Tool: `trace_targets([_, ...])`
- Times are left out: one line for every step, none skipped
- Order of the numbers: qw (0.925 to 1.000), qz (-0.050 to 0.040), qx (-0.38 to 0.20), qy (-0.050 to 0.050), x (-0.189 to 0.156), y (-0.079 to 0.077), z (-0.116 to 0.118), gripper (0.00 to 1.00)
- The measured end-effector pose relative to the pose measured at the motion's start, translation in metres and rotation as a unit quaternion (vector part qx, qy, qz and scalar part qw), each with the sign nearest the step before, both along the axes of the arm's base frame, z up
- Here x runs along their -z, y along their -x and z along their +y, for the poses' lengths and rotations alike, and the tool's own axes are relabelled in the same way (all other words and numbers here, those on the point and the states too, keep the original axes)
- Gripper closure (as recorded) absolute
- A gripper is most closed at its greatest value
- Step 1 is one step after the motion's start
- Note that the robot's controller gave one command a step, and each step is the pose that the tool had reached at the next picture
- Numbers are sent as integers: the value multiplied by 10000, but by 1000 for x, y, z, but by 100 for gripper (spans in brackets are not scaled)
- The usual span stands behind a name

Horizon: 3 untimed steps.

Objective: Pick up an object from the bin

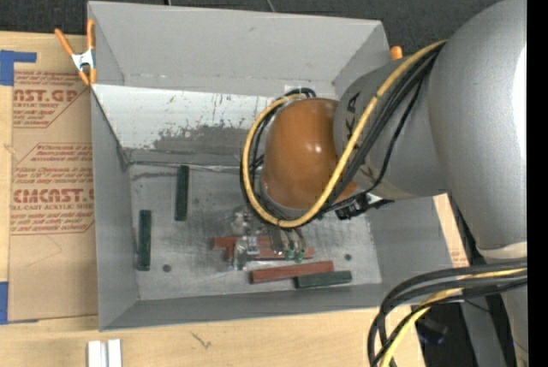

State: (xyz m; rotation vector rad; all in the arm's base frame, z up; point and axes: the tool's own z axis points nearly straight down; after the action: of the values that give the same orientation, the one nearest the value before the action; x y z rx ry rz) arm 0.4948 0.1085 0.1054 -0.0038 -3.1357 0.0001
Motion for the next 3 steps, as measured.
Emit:
trace_targets([10000,-29,4,-6,-17,-2,0,100])
trace_targets([10000,-30,2,-6,-28,-2,0,100])
trace_targets([10000,-32,3,-6,-36,-2,1,100])
